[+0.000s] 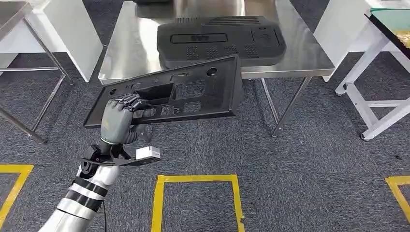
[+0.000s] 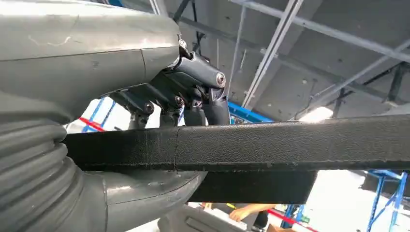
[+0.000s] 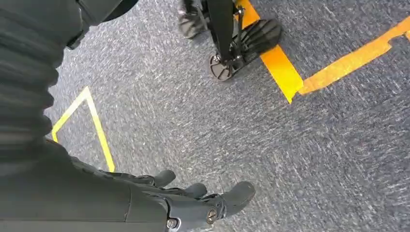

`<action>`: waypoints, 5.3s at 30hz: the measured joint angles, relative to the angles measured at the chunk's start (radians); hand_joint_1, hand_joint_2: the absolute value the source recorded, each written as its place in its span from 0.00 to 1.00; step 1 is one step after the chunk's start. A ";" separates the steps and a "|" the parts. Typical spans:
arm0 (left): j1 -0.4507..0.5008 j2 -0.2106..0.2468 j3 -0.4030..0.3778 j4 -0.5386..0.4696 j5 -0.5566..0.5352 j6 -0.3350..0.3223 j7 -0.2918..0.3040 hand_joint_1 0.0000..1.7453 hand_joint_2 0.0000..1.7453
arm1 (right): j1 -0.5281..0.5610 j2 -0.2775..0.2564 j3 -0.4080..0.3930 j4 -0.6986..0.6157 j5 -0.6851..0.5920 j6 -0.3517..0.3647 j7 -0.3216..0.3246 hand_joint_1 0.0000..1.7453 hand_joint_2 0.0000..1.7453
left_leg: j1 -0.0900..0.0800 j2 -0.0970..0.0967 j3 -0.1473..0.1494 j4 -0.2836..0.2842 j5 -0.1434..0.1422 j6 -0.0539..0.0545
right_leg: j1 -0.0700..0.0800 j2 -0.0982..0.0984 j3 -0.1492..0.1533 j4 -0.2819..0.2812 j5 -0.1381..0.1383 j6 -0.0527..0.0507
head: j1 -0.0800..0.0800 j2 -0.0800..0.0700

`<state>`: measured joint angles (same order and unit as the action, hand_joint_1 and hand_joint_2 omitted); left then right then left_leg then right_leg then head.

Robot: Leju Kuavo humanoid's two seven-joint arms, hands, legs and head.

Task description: Take the parts from the cabinet and place them on the table.

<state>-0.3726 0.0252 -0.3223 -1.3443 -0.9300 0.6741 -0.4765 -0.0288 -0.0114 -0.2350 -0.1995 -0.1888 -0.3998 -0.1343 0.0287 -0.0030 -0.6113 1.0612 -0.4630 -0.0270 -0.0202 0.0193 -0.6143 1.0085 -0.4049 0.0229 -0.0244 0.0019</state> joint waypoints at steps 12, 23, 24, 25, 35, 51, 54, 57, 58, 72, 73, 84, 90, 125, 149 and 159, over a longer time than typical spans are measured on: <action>-0.014 -0.003 -0.007 0.000 0.018 -0.035 0.017 1.00 1.00 | 0.004 0.002 0.000 0.000 0.011 -0.002 0.003 0.00 1.00 | -0.011 -0.013 0.002 -0.009 -0.001 0.027 | 0.006 0.001 -0.008 -0.007 0.006 -0.003 | 0.002 0.000; -0.032 -0.004 -0.010 0.000 0.019 -0.045 0.021 1.00 1.00 | 0.004 0.006 0.000 0.000 0.021 -0.002 0.003 0.00 1.00 | -0.007 -0.011 0.003 -0.012 0.000 0.029 | 0.011 0.002 -0.011 -0.007 0.006 0.018 | 0.001 0.000; -0.036 -0.005 -0.011 0.000 0.019 -0.046 0.022 1.00 1.00 | 0.004 0.006 0.000 0.000 0.022 -0.002 0.003 0.00 1.00 | -0.007 -0.011 0.003 -0.012 0.000 0.029 | 0.011 0.002 -0.011 -0.006 0.006 0.018 | 0.001 0.000; -0.039 -0.006 -0.011 0.000 0.019 -0.047 0.024 1.00 1.00 | 0.004 0.006 0.000 0.000 0.024 -0.002 0.003 0.00 1.00 | -0.007 -0.011 0.003 -0.013 0.000 0.029 | 0.011 0.002 -0.012 -0.005 0.006 0.018 | 0.001 0.000; -0.076 -0.016 -0.013 0.009 0.016 -0.057 0.038 1.00 1.00 | 0.004 0.011 0.000 0.000 0.036 -0.002 0.006 0.00 1.00 | -0.005 -0.005 0.016 -0.034 0.010 0.054 | 0.003 -0.002 -0.021 0.004 0.002 0.032 | 0.001 0.000; -0.089 -0.028 -0.016 0.023 0.019 -0.065 0.046 1.00 1.00 | 0.007 0.013 -0.001 0.000 0.045 -0.002 0.007 0.00 1.00 | 0.009 0.002 0.034 -0.011 -0.038 -0.007 | -0.024 -0.013 0.002 0.006 -0.016 0.013 | 0.005 0.000; -0.088 -0.028 -0.017 0.027 0.021 -0.065 0.047 1.00 1.00 | 0.005 0.011 -0.001 0.000 0.045 -0.003 0.007 0.00 1.00 | 0.005 0.000 -0.099 0.232 -0.127 -0.001 | -0.010 -0.013 0.022 0.006 -0.033 -0.012 | 0.003 0.000; -0.084 -0.028 -0.019 0.034 0.021 -0.065 0.047 1.00 1.00 | 0.006 0.012 -0.001 0.000 0.045 -0.003 0.008 0.00 1.00 | 0.003 0.000 -0.141 0.242 -0.065 0.009 | 0.002 -0.006 0.051 0.006 -0.054 -0.019 | 0.003 0.000; -0.084 -0.027 -0.019 0.034 0.021 -0.065 0.047 1.00 1.00 | 0.007 0.012 -0.001 0.000 0.045 -0.003 0.008 0.00 1.00 | 0.002 0.000 -0.114 0.168 -0.010 0.016 | 0.004 -0.004 0.064 0.006 -0.062 -0.017 | 0.002 0.000; -0.097 -0.032 -0.024 0.041 0.024 -0.072 0.050 1.00 1.00 | 0.006 0.011 -0.005 0.000 0.057 -0.002 0.008 0.00 1.00 | -0.007 -0.009 0.017 -0.039 0.015 0.058 | 0.001 -0.010 -0.139 0.270 -0.119 0.041 | 0.011 0.000; -0.097 -0.032 -0.024 0.042 0.025 -0.073 0.050 1.00 1.00 | 0.007 0.011 -0.005 0.000 0.058 -0.003 0.008 0.00 1.00 | -0.005 -0.009 0.027 -0.039 0.008 0.055 | -0.003 -0.010 -0.120 0.207 -0.079 0.053 | 0.012 0.000; -0.127 -0.046 -0.028 0.047 0.027 -0.080 0.051 1.00 1.00 | 0.005 0.011 -0.006 0.000 0.068 -0.002 0.009 0.00 1.00 | -0.007 -0.001 -0.059 0.184 -0.087 0.005 | -0.002 -0.017 0.008 -0.006 -0.003 -0.022 | 0.009 0.000; -0.129 -0.049 -0.032 0.055 0.025 -0.080 0.054 1.00 1.00 | 0.008 0.013 -0.006 0.000 0.072 0.001 0.009 0.00 1.00 | -0.014 -0.001 -0.086 0.068 0.016 0.032 | 0.012 -0.006 0.069 -0.007 -0.047 -0.023 | 0.008 0.000; -0.164 -0.081 -0.056 0.091 0.021 -0.094 0.063 1.00 1.00 | -0.001 0.013 -0.006 0.000 0.082 0.007 0.010 0.00 1.00 | -0.033 -0.005 -0.067 -0.043 0.096 0.054 | 0.018 -0.006 0.126 -0.005 -0.095 0.007 | 0.009 0.000; -0.179 -0.101 -0.064 0.102 0.018 -0.100 0.066 1.00 1.00 | 0.002 0.011 -0.006 0.000 0.084 0.008 0.009 0.00 1.00 | -0.022 -0.003 -0.145 0.212 -0.093 0.018 | 0.007 -0.012 0.076 -0.030 -0.044 -0.025 | 0.008 0.000; -0.193 -0.105 -0.071 0.105 0.013 -0.103 0.069 1.00 1.00 | -0.003 0.012 -0.006 -0.001 0.087 0.011 0.008 0.00 1.00 | -0.026 -0.006 -0.024 -0.054 0.069 0.077 | 0.012 -0.012 0.069 0.089 -0.085 0.027 | 0.013 0.000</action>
<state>-0.5658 -0.0797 -0.3933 -1.2394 -0.9167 0.5711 -0.4070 -0.0315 0.0008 -0.2411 -0.2003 -0.1018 -0.3887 -0.1263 0.0029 -0.0086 -0.6350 1.0069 -0.3939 0.0498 -0.0086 0.0073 -0.5458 1.0973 -0.4896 0.0501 -0.0110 0.0016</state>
